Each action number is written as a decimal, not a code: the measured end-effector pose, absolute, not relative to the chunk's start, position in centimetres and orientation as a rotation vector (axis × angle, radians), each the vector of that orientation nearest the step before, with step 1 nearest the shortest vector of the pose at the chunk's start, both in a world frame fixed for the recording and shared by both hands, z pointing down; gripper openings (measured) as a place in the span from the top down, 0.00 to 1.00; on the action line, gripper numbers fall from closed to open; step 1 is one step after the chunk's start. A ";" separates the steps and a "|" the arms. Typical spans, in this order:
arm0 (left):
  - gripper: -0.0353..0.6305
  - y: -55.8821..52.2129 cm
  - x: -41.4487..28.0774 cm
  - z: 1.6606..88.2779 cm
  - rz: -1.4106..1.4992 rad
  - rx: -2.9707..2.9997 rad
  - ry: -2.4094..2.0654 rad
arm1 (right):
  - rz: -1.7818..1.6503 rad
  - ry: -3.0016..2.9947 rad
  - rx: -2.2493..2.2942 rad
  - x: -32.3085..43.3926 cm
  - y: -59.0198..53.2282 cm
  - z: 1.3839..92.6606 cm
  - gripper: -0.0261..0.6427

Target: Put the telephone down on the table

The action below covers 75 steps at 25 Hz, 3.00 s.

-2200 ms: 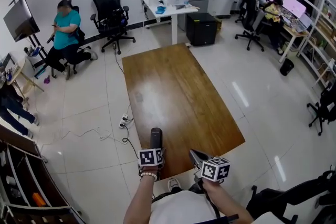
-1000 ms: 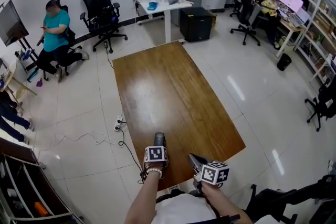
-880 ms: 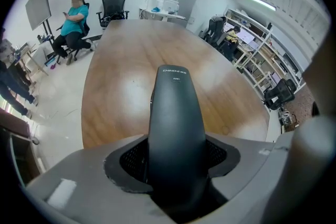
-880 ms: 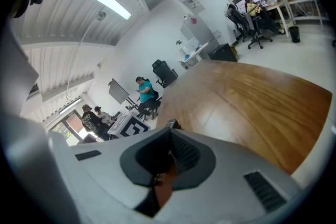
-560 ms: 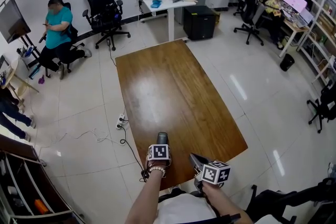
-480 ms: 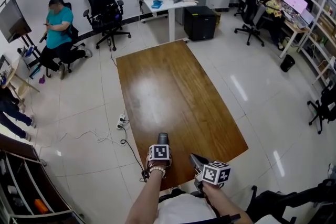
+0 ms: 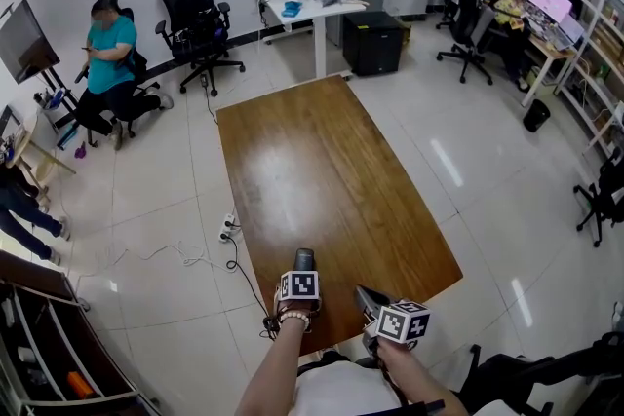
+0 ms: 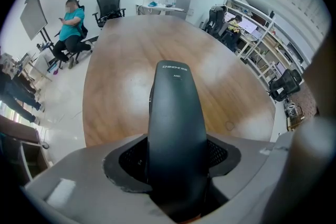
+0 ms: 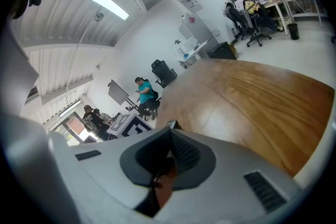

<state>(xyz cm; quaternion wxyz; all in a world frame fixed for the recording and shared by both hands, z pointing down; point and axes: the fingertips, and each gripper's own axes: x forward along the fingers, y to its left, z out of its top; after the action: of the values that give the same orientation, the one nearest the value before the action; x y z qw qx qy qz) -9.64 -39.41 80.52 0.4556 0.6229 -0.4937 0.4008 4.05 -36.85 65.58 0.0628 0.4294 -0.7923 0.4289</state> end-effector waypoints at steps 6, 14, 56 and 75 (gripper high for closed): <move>0.38 -39.6 -9.8 81.0 0.872 1.522 -1.216 | 1.303 -2.402 1.307 4.0 -36.5 65.4 0.96; 0.18 -40.4 -11.6 78.3 0.762 1.576 -1.313 | 1.292 -2.399 1.330 5.0 -36.3 65.4 0.96; 0.95 -12.9 -2.5 59.2 0.298 2.029 -1.490 | 1.159 -2.633 1.199 11.6 -14.5 59.6 0.96; 0.95 -3.2 -5.4 58.1 0.336 2.094 -1.380 | 1.172 -2.653 1.322 7.3 -4.2 58.7 0.96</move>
<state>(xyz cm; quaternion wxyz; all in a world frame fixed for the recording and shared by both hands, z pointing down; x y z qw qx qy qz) -5.40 -3.22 58.10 0.3008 0.7892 -0.5202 0.1267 7.30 -4.19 58.65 -0.0227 0.4146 -0.8321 0.3677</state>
